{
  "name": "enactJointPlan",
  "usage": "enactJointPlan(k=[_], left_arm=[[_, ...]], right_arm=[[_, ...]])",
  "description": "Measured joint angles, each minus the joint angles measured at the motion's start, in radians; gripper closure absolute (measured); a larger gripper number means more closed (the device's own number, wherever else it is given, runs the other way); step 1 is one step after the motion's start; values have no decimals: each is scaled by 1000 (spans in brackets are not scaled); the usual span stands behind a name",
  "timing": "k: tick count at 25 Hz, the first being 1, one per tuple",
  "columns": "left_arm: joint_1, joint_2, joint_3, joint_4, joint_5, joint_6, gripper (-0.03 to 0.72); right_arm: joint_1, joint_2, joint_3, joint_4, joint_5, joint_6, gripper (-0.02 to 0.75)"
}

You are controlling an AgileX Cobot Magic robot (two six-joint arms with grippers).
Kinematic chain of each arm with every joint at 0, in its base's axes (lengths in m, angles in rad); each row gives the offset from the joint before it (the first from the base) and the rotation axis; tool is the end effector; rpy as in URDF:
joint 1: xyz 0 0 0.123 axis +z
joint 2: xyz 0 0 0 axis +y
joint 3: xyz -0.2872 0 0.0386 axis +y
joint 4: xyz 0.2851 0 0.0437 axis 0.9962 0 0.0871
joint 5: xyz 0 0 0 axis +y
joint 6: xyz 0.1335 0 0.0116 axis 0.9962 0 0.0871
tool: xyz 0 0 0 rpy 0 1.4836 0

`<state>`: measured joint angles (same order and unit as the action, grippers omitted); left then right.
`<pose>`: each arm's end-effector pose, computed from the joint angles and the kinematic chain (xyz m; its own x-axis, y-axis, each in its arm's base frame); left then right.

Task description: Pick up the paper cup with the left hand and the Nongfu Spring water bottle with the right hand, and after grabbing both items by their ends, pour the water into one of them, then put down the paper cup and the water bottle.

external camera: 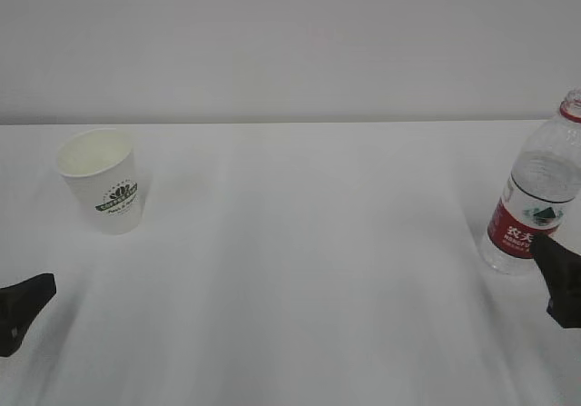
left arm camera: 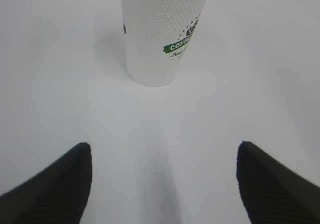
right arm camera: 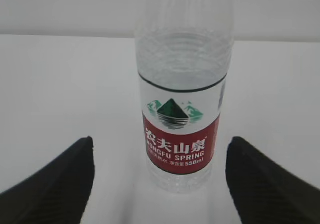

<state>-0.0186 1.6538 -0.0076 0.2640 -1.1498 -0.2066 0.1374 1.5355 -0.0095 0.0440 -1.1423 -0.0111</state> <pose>0.2024 -0.0357 0.0650 -0.4308 -0.0857 -0.8984 0.1946 0.9632 -0.1851 0.2116 0.0238 0.0893 -0.2905 -0.0329 -0.9563 -0.0969 0.9953 -0.0048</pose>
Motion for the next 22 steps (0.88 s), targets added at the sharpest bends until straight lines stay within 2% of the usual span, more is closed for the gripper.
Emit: enactJointPlan(k=[22], left_arm=[[0,0,0,2,0,0,64]], right_arm=[[0,245,-169,33,-3,-2,141]])
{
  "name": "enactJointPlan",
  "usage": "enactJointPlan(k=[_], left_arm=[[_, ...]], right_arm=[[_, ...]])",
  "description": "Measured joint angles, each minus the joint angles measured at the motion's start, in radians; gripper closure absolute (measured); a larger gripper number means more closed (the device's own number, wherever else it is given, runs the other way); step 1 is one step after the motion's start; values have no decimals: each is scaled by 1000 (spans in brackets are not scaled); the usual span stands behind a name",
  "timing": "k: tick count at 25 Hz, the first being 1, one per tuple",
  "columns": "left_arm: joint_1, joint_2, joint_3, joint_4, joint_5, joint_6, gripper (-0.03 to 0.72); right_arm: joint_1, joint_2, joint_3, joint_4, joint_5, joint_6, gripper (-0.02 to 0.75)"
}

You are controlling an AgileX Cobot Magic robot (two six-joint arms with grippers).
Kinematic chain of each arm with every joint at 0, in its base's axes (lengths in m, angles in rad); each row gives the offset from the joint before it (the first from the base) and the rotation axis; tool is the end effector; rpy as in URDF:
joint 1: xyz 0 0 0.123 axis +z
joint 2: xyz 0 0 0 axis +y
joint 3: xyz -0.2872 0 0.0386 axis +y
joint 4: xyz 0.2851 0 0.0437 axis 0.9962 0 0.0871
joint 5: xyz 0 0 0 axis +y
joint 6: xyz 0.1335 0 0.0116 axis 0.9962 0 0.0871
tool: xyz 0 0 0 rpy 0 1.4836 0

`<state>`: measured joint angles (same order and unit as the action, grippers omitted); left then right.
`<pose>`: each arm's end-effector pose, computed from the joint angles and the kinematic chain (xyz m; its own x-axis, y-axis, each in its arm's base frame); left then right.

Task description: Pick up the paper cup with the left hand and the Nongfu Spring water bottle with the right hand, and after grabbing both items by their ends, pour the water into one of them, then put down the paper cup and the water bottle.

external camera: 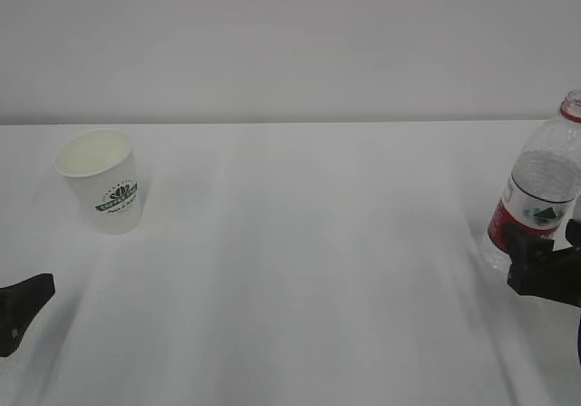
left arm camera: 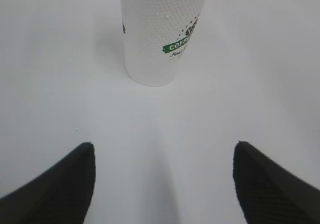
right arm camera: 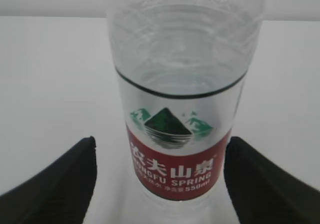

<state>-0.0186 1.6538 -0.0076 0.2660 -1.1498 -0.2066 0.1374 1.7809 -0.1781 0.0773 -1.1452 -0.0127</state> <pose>0.2024 -0.0359 0.0650 -0.4309 -0.0848 -0.8984 0.1965 0.9629 -0.1851 0.2556 0.0258 0.0609 -0.3609 -0.0305 -0.9321 -0.0648 0.9979 -0.0076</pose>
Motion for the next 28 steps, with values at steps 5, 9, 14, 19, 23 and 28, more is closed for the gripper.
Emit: enactJointPlan(k=[5,9,14,19,23,28], left_arm=[[0,0,0,2,0,0,67],[0,0,0,2,0,0,72],[0,0,0,2,0,0,76],[0,0,0,2,0,0,76],[0,0,0,2,0,0,81],[0,0,0,2,0,0,84]], right_arm=[[0,36,-35,10,0,-4,141],[0,54,-59,31,0,-25,143],[0,80,-86,37,0,-30,143],[0,120,-120,39,-2,-38,143],[0,139,-145,39,-2,-42,143],[0,139,-180,43,-2,-63,143]])
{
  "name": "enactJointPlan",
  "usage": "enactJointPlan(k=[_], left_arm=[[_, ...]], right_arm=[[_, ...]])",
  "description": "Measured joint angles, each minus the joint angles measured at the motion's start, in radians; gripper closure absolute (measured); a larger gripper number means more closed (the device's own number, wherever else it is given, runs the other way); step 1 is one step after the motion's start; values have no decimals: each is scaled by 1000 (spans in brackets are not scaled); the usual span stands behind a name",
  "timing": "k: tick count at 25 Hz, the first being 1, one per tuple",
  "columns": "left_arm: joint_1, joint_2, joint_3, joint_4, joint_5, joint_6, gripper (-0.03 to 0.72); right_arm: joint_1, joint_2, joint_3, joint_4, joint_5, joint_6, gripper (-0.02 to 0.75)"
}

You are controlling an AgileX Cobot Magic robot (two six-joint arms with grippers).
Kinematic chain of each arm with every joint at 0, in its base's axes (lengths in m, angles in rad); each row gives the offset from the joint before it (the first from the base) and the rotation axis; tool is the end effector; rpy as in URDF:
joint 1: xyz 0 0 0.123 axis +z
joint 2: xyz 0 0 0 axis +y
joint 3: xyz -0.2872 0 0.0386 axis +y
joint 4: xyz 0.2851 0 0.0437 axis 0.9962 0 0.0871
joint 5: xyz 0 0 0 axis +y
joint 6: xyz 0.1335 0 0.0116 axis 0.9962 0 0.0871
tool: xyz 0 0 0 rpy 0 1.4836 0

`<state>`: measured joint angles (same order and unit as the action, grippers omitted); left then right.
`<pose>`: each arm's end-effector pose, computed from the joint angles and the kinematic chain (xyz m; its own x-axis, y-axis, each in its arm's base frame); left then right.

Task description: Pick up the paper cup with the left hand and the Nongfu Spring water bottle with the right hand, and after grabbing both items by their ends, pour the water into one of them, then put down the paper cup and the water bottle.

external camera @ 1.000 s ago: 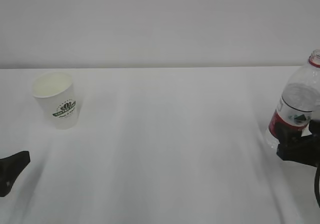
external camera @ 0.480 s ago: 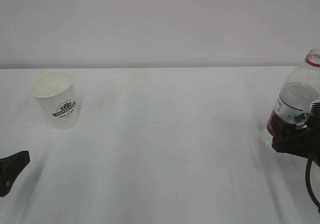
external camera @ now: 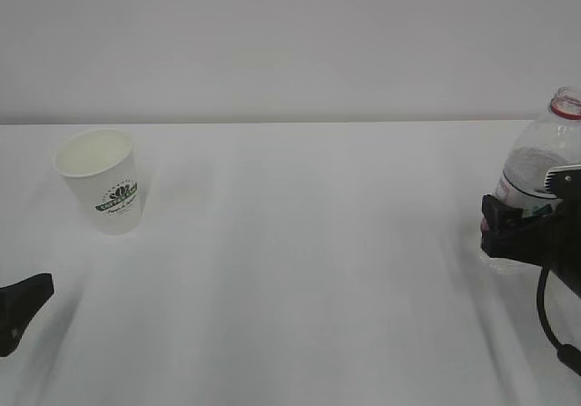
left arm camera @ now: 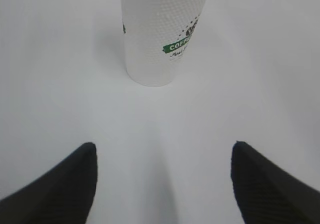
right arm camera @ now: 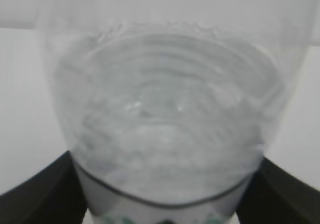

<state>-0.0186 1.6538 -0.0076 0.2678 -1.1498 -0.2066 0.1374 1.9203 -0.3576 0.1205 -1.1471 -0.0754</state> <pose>0.2023 -0.0361 0.0650 -0.4311 -0.0840 -0.8984 0.1983 0.9625 -0.1851 0.3057 0.0274 0.0515 -0.3211 -0.0701 -0.9444 -0.0417 0.9973 -0.0599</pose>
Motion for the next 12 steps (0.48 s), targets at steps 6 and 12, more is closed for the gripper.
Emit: enactJointPlan(k=[6,12], left_arm=[[0,0,0,0,0,0,87],[0,0,0,0,0,0,90]], right_arm=[[0,0,-40,14,0,-22,143],[0,0,-49,25,0,-29,143]])
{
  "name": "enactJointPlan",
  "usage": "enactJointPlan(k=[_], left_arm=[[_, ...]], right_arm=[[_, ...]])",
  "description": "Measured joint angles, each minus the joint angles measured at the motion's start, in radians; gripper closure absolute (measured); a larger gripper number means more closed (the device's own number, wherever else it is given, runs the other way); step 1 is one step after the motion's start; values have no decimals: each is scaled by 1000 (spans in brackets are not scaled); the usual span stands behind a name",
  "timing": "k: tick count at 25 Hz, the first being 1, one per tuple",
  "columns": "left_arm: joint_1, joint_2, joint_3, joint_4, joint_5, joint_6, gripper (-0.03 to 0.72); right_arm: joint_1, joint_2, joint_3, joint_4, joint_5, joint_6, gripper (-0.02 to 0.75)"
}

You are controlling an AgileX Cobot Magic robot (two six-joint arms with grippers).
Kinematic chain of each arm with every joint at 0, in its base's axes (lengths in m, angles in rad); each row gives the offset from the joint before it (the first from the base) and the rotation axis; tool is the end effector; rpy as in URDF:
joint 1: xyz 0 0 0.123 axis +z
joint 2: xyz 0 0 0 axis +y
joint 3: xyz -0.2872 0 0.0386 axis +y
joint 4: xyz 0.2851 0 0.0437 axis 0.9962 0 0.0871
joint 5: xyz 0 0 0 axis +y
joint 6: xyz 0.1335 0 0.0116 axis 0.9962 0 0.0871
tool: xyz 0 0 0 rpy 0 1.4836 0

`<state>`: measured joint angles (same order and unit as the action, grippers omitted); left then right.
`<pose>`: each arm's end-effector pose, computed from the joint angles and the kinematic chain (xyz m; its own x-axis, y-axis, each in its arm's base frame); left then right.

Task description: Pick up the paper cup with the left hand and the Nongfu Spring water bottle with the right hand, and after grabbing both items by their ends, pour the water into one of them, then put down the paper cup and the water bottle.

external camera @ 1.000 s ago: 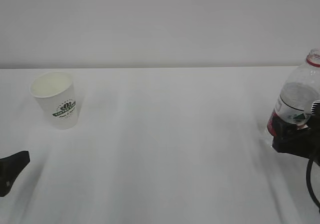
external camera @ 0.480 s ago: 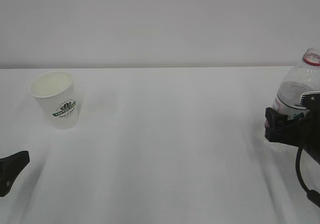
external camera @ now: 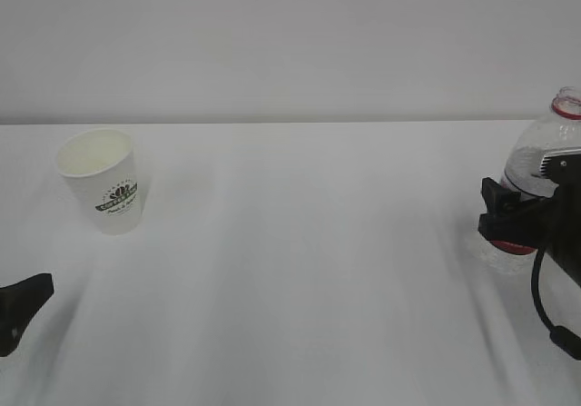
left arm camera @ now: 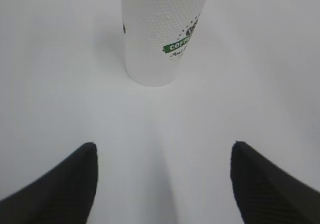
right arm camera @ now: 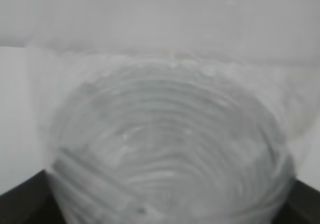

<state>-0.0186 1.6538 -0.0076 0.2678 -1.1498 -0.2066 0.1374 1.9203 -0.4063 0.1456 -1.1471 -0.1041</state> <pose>0.2023 -0.0361 0.0650 -0.4311 -0.0840 -0.8984 0.1983 0.9625 -0.1851 0.3213 0.0265 0.0602 -0.2766 -0.0821 -0.9575 -0.0221 0.9966 -0.0791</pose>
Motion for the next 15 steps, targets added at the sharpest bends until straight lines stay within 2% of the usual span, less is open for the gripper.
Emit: enactJointPlan(k=[3,9,15], left_arm=[[0,0,0,0,0,0,94],[0,0,0,0,0,0,96],[0,0,0,0,0,0,98]], right_arm=[[0,0,0,0,0,-2,156],[0,0,0,0,0,-2,246],[0,0,0,0,0,-2,256]])
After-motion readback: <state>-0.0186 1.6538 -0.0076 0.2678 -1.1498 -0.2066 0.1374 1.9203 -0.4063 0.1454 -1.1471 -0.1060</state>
